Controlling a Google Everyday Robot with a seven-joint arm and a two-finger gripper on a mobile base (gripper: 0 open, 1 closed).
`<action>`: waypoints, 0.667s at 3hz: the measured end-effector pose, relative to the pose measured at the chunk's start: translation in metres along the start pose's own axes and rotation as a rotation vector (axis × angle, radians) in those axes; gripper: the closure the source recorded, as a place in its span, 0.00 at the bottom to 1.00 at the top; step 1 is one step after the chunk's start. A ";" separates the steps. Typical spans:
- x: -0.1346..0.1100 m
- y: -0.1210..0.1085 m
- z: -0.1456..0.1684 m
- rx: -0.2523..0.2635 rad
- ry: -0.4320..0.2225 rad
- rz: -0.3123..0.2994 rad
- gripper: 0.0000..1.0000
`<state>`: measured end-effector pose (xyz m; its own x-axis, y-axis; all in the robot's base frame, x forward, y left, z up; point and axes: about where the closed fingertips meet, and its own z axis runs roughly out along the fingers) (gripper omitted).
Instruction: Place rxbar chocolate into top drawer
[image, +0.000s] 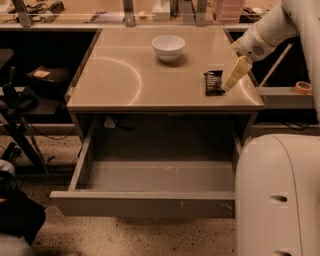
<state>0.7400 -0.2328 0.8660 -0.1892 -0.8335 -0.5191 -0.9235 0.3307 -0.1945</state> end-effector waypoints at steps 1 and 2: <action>0.016 0.001 0.034 -0.050 -0.027 0.050 0.00; 0.024 0.005 0.064 -0.098 -0.047 0.080 0.00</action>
Offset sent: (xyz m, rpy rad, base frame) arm 0.0409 -0.0024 -0.0820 0.1270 0.1823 0.0131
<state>0.7521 -0.2229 0.7992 -0.2499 -0.7839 -0.5684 -0.9346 0.3487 -0.0700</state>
